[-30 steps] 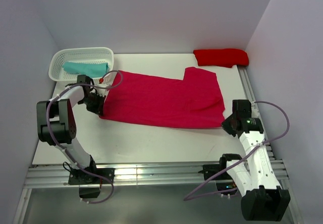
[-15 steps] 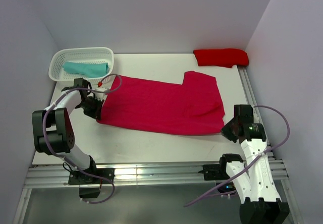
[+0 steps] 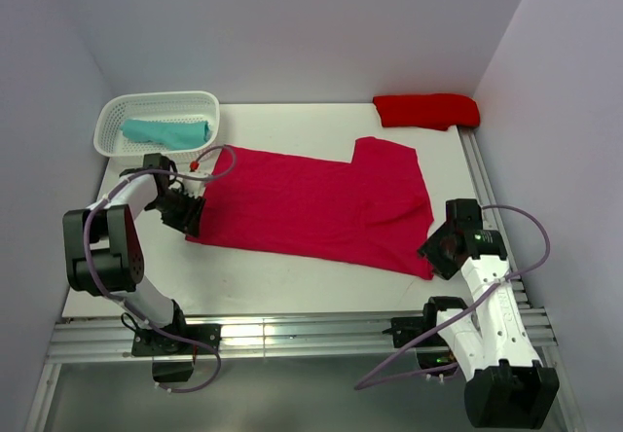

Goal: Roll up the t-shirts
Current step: Fold the tshirt

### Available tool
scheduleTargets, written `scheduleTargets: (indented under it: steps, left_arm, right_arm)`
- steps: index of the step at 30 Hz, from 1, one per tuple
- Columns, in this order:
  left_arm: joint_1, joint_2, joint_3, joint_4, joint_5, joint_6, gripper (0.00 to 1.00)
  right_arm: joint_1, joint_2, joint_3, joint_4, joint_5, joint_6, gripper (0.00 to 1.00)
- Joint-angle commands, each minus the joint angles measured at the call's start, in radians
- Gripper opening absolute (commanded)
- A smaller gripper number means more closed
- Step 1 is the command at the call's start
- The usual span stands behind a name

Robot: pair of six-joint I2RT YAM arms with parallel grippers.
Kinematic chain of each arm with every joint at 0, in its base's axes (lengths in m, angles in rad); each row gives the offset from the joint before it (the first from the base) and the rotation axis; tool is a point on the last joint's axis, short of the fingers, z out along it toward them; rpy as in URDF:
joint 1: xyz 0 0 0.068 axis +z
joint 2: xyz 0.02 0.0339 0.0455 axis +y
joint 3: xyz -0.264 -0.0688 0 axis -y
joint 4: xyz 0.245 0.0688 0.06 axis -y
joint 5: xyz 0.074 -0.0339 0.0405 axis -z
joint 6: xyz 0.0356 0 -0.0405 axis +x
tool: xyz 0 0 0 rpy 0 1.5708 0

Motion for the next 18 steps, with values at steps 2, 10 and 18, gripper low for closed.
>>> scheduleTargets:
  steps: [2, 10, 18]
  left_arm:
    - [0.014, -0.007, 0.038, -0.031, 0.020, 0.028, 0.53]
    - [0.050, 0.019, 0.155, -0.085, 0.031, 0.035, 0.58]
    - [0.056, 0.048, 0.253, -0.094, 0.028, 0.005, 0.57]
  right_arm:
    - [0.004, 0.007, 0.041, 0.031, 0.024, 0.010, 0.57]
    - [0.021, 0.206, 0.187, 0.186, -0.026, 0.017, 0.48]
    - [0.243, 0.562, 0.392, 0.301, 0.112, 0.073, 0.40]
